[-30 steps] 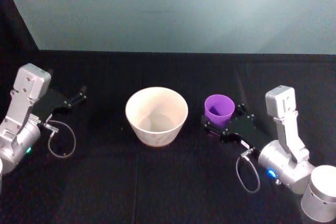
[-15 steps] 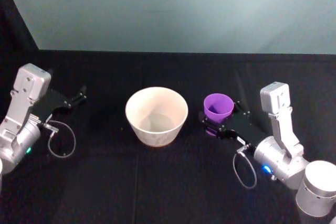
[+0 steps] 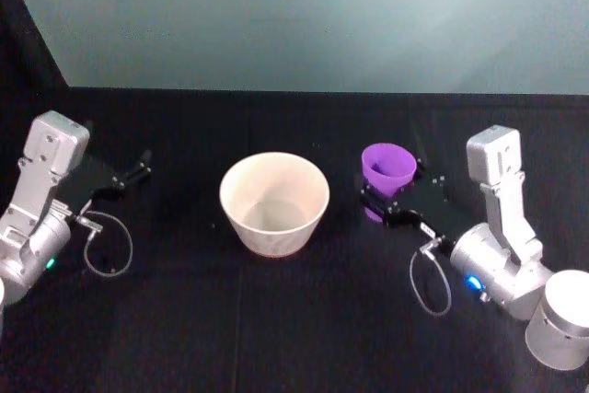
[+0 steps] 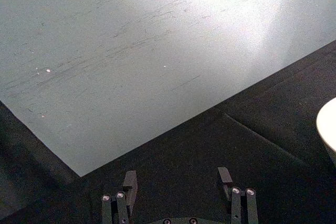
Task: Pick up the cup and pour the mung beans from the cup into the bowl.
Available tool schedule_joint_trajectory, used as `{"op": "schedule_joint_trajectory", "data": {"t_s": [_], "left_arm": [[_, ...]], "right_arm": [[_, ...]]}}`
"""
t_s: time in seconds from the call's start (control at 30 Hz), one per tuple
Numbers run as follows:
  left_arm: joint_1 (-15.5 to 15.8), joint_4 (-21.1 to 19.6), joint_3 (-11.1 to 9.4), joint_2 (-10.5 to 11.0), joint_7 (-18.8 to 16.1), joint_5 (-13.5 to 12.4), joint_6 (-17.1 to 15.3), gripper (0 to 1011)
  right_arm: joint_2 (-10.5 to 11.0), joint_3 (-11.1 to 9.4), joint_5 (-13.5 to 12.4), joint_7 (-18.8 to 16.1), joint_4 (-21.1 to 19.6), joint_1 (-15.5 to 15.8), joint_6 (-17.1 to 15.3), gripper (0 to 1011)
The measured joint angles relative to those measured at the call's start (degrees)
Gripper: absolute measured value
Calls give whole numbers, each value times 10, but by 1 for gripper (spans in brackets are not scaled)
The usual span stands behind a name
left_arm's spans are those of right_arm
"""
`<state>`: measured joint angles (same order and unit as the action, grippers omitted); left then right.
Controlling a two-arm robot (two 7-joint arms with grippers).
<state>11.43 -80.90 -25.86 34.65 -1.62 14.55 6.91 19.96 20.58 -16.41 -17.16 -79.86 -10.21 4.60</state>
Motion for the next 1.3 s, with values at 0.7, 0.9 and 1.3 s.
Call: {"op": "schedule_joint_trajectory", "data": {"t_s": [0.7,0.9,1.3], "left_arm": [[0,0,0,0,0,0,0,1000],[0,0,0,0,0,0,0,1000],[0,0,0,0,0,0,0,1000]], "right_arm": [[-3,-32,-10,-13,-65,4,-30,729],[-3,-31,-11,-13,-65,4,-30,729],[-2,-30,-11,-13,-65,4,-30,729]]}}
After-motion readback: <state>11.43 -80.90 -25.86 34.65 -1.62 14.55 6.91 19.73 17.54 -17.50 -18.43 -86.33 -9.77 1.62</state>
